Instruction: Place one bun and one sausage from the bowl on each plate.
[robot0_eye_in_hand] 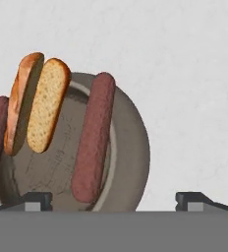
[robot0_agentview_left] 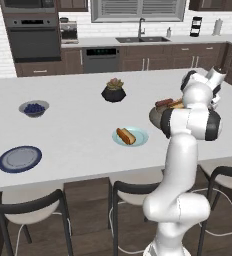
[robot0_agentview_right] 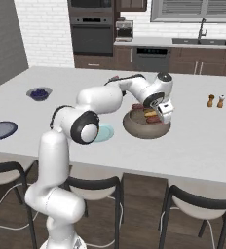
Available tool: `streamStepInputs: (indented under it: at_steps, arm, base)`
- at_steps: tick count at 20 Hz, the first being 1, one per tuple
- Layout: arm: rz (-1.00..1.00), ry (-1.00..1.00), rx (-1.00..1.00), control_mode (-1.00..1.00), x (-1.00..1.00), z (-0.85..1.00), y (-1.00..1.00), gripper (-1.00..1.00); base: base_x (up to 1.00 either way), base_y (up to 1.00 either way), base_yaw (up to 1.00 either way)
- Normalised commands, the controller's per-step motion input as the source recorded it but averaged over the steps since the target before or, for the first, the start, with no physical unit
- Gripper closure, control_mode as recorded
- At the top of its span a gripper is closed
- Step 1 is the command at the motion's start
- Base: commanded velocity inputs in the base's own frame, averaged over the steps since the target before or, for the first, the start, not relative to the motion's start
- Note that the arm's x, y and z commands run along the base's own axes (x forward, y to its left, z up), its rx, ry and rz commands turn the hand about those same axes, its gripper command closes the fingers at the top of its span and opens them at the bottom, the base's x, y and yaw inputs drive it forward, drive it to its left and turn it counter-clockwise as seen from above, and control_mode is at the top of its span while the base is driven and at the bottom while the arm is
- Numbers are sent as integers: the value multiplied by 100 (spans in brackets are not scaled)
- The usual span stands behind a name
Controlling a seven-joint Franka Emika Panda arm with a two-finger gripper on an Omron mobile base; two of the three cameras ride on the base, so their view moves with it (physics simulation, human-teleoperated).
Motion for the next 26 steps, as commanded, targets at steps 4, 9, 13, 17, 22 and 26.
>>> streamStepInputs:
  at_steps: [4,9,13,17,22,26]
  arm:
    - [-2,0,1,-100,29,-1,-41,-100]
    - [0,0,1,-100,24,-15,-12,-100]
    - [0,0,0,-100,16,-40,9,-100]
    - [0,0,0,-100,3,-26,17,-100]
    - [0,0,0,-100,1,-12,19,-100]
    - [0,0,0,-100,9,-23,15,-100]
  base:
    - [0,0,0]
    - [0,0,0]
    - [0,0,0]
    - [0,0,0]
    - [0,0,0]
    - [0,0,0]
